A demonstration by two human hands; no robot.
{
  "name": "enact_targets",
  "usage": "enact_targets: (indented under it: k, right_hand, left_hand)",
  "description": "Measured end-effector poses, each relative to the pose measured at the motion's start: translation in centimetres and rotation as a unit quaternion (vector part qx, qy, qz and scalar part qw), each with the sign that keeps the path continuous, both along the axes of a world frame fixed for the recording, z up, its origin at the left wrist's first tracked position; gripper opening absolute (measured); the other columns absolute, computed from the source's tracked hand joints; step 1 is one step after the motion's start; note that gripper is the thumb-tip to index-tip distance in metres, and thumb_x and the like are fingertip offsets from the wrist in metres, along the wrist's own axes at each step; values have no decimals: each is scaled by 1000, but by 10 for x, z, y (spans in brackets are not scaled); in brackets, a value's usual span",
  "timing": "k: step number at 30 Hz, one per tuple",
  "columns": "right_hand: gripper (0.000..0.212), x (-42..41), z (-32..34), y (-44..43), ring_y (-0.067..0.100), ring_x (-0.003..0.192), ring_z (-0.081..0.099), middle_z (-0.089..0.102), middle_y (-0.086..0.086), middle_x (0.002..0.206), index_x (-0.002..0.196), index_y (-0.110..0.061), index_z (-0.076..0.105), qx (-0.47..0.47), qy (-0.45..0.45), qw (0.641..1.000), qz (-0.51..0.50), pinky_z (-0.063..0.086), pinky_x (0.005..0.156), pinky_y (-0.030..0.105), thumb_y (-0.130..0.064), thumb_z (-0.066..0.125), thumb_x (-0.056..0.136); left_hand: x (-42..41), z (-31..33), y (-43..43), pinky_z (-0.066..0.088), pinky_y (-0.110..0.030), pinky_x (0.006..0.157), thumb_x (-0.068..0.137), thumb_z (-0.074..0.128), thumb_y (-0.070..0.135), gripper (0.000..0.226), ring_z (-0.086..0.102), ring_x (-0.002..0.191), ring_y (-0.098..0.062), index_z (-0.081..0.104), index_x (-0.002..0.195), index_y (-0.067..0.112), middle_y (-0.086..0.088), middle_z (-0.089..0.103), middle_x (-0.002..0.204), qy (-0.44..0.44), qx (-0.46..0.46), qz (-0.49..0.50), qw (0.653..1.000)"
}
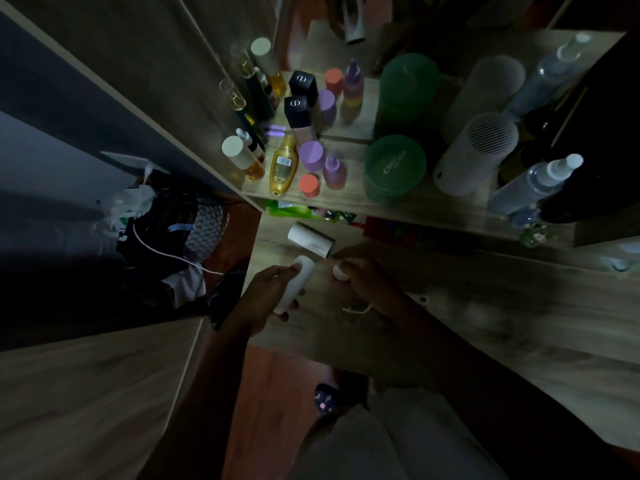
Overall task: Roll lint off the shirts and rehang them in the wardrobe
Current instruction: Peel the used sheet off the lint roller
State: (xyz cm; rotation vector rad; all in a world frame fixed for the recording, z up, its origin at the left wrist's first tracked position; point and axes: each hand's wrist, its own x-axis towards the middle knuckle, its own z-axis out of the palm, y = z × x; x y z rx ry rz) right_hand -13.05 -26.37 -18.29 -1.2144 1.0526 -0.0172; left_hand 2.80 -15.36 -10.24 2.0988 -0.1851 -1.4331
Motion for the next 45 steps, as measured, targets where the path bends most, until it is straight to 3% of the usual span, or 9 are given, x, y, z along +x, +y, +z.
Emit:
enact_targets:
  k: [6, 11, 18, 21, 24, 28, 31, 35, 45]
  right_hand:
    - [28, 7, -19, 9, 23, 100, 67, 72, 17, 110, 110, -2, 72, -279, 7, 948, 150, 48, 95, 33, -23, 64, 93]
    - [49, 14, -43, 24, 36, 126, 52, 60, 16, 132, 122, -11, 67, -355, 113, 873, 316, 37, 106, 51, -37, 38, 91]
    - [36, 9, -59, 31, 33, 124, 53, 64, 6, 123, 109, -20, 70, -407, 125, 843, 328, 37, 107, 50, -24, 50, 79]
    - [37, 4, -59, 32, 34, 117, 58, 66, 12, 116, 105, -11, 71, -366, 69, 896, 241, 42, 102, 46, -20, 56, 72]
    - [32, -1, -41, 40, 28, 114, 56, 61, 12, 116, 110, -8, 65, -316, -1, 940, 131, 43, 100, 38, -33, 56, 92]
    - [36, 5, -4, 48, 18, 94, 63, 67, 8, 105, 110, -9, 67, -159, -91, 983, -24, 51, 79, 28, -35, 68, 85]
    - [32, 9, 12, 51, 26, 99, 68, 68, 9, 106, 109, -24, 61, -52, -142, 988, -22, 58, 81, 43, -23, 68, 78]
    - [31, 18, 26, 52, 30, 103, 68, 71, 1, 105, 103, -38, 64, -64, -163, 985, 5, 55, 91, 50, -24, 73, 77]
    - [50, 24, 34, 50, 0, 83, 71, 71, -9, 97, 121, -14, 62, 15, -160, 983, -93, 58, 76, 20, -4, 82, 77]
  left_hand:
    - [3, -20, 10, 44, -20, 39, 98, 53, 53, 52, 61, 47, -16, 63, 97, 2, -9, 64, 70, 36, 46, 66, 996]
    - [0, -24, 18, 41, -20, 38, 95, 57, 51, 47, 63, 53, -23, 68, 110, 9, -12, 66, 70, 57, 5, 151, 987]
    - [-4, -19, 20, 42, -27, 48, 100, 49, 50, 44, 64, 56, -20, 69, 94, 12, -4, 70, 61, 55, -31, 185, 981]
    - [-6, -13, 15, 45, -30, 56, 102, 50, 45, 41, 65, 59, -17, 69, 88, 12, -3, 71, 61, 51, -60, 221, 972]
    - [-9, -12, 12, 49, -30, 59, 103, 49, 41, 34, 66, 64, -16, 68, 92, 15, -4, 71, 69, 49, -113, 246, 961]
    - [-8, -6, 8, 53, -33, 69, 104, 49, 39, 32, 66, 78, -20, 69, 98, 15, -10, 69, 85, 17, -188, 254, 948]
    - [-8, -6, 6, 54, -37, 76, 103, 51, 39, 34, 64, 93, -24, 64, 114, 10, -13, 65, 102, -5, -201, 257, 945]
    - [-12, -4, 5, 58, -34, 73, 98, 58, 42, 52, 67, 101, -28, 56, 129, -1, -19, 66, 113, -65, -230, 234, 942]
    - [-22, 3, 6, 59, -44, 81, 86, 73, 40, 53, 69, 100, -25, 59, 120, 2, -13, 69, 108, -138, -270, 209, 930]
